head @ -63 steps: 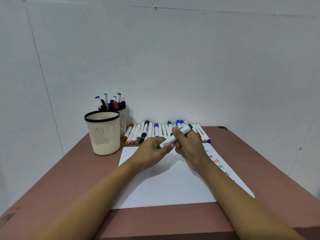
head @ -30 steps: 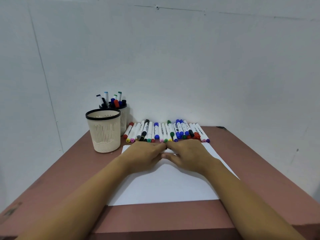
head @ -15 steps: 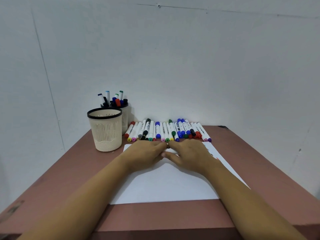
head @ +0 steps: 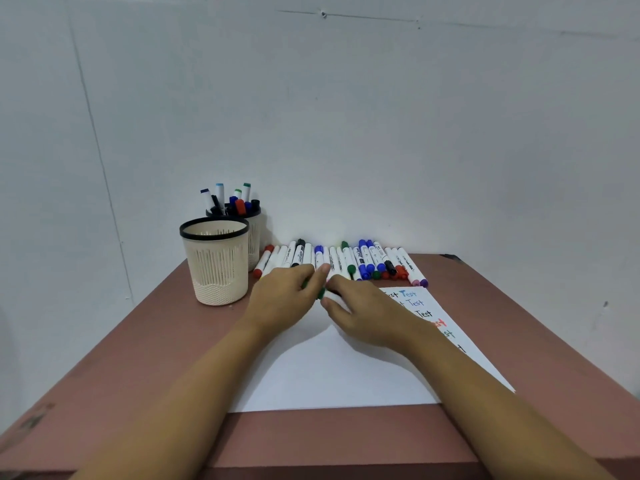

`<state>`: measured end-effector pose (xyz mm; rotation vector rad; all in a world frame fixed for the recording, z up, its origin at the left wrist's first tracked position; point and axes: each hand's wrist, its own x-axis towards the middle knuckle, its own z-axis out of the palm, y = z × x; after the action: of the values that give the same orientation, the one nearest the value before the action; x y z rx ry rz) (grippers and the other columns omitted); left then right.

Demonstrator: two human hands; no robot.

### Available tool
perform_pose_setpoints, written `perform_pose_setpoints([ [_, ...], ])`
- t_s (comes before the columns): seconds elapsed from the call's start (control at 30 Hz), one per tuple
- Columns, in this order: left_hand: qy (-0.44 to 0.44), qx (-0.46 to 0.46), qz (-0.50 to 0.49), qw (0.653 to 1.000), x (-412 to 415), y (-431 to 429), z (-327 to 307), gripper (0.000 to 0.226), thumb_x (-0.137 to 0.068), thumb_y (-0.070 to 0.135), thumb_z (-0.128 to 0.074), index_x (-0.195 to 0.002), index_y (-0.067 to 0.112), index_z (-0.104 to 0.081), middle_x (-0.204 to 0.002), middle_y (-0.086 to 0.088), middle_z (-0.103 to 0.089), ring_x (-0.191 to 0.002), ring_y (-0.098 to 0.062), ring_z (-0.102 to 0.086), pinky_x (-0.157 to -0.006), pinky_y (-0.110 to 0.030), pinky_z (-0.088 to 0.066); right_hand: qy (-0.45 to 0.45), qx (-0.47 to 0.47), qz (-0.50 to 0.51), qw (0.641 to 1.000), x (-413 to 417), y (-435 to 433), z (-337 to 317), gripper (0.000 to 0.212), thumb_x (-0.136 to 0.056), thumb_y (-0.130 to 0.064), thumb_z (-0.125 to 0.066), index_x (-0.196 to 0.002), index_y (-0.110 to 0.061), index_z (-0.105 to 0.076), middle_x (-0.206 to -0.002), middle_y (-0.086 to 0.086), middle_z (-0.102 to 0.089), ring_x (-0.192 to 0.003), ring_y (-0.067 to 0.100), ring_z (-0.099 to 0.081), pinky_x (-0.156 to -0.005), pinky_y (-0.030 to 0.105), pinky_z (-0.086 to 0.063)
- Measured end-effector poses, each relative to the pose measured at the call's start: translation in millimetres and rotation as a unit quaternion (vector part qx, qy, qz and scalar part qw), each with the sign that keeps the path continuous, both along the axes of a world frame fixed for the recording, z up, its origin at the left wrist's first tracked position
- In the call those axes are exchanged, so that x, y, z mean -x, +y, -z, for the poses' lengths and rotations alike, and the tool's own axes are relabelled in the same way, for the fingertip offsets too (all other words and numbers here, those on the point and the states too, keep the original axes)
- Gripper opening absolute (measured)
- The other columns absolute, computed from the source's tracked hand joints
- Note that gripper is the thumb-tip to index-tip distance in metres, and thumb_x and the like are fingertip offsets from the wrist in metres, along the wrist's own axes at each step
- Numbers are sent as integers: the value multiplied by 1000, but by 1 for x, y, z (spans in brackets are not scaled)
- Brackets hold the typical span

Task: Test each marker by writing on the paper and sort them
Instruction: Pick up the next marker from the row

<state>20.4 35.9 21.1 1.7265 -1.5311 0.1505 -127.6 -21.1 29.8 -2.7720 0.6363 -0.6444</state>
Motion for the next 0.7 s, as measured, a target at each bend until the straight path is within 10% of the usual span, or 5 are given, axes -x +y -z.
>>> perform_pose_setpoints([
  [0.17,241,-19,85,967,0,-3,0,56,-96,39,-47,-44,17,-45,-45,8,-40,-53,-12,-39,-63,-31,-33,52,109,50,991,-4,1,-7,34,-97,-51,-40,-124,-33,-51,-57,-8,-45,-57,10,-44,-59,31,-36],
  [0.37,262,-11,10,965,3,-6,-4,56,-97,31,-44,-43,17,-35,-39,9,-33,-54,-13,-37,-59,-30,-28,49,13,-26,998,-11,-2,-18,25,-98,-35,-49,-111,-19,-63,-85,0,-64,-70,14,-52,-63,31,-39],
  [0.7,373,-42,3,927,2,-4,-10,48,-91,15,-44,-46,16,-30,-33,10,-26,-43,-14,-22,-47,-25,-17,27,136,-26,990,-15,0,-12,23,-99,-33,-47,-97,-11,-54,-54,-8,-38,-56,21,-38,-52,35,-29],
])
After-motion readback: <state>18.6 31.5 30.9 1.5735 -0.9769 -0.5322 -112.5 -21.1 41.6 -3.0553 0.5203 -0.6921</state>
